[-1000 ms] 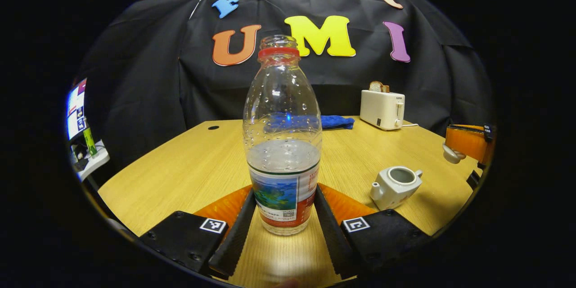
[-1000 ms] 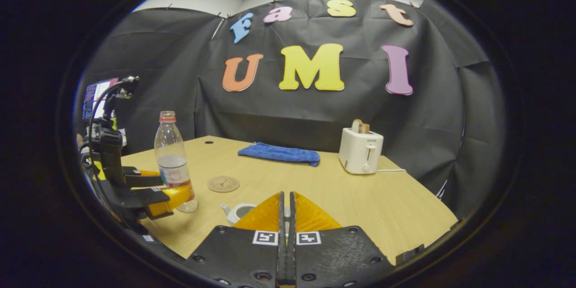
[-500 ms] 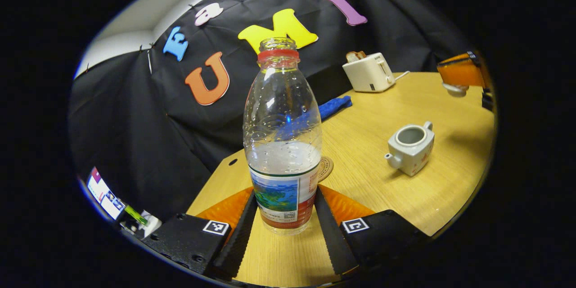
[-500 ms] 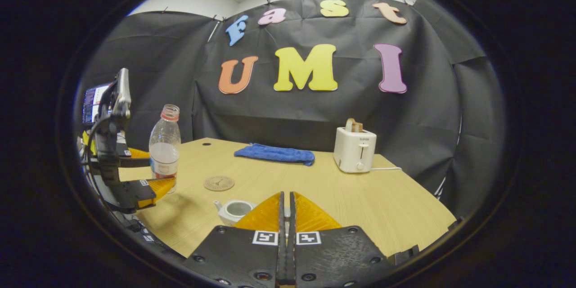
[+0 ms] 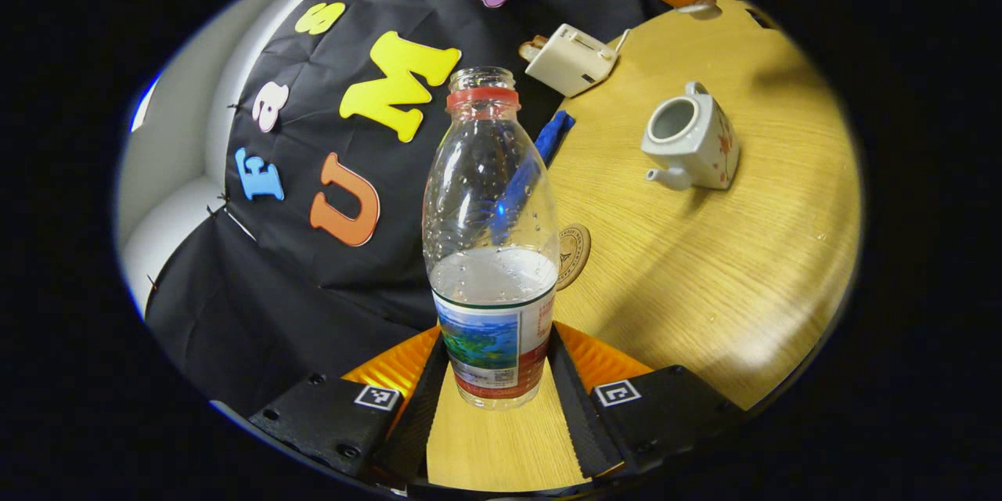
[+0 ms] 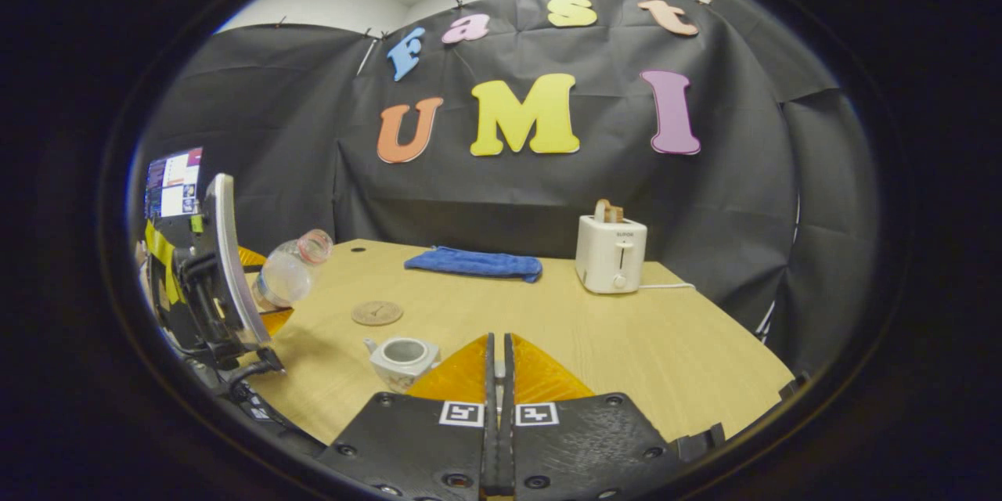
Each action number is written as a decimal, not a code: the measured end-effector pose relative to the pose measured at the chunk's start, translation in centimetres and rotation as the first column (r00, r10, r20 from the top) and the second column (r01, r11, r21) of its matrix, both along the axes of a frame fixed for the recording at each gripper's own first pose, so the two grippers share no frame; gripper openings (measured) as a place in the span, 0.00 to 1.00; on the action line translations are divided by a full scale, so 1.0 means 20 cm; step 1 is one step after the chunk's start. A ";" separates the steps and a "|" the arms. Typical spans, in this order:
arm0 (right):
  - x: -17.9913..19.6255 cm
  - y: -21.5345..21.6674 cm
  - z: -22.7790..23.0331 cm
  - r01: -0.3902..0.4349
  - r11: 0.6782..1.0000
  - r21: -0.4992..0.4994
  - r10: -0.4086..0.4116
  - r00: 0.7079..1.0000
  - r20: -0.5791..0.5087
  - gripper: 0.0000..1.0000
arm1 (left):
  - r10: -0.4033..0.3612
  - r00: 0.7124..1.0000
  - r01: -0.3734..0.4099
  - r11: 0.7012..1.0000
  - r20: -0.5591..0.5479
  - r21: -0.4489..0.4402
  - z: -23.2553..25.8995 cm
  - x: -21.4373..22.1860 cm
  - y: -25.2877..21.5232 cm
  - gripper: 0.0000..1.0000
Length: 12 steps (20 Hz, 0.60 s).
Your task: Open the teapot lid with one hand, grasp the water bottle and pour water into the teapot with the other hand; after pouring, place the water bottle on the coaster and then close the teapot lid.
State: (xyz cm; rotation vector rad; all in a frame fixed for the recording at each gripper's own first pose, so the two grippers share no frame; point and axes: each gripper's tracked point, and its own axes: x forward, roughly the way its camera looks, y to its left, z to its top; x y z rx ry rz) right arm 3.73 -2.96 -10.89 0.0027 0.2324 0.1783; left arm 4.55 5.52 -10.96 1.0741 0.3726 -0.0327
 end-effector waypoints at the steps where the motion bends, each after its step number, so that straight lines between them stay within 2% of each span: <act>1: 0.00 -0.01 -0.01 0.002 1.000 -0.001 -0.002 1.000 0.000 0.00 | -0.008 1.000 0.008 0.999 0.005 0.037 0.02 0.00 0.00 0.75; 7: -0.02 -0.05 -0.02 0.008 1.000 0.008 -0.007 1.000 -0.004 0.00 | -0.047 0.999 0.051 0.965 -0.024 0.259 0.02 0.02 0.03 0.75; 12: -0.03 -0.07 -0.07 0.006 1.000 0.001 -0.006 1.000 -0.014 0.00 | -0.057 0.998 0.065 0.928 -0.032 0.366 0.00 0.07 0.03 0.75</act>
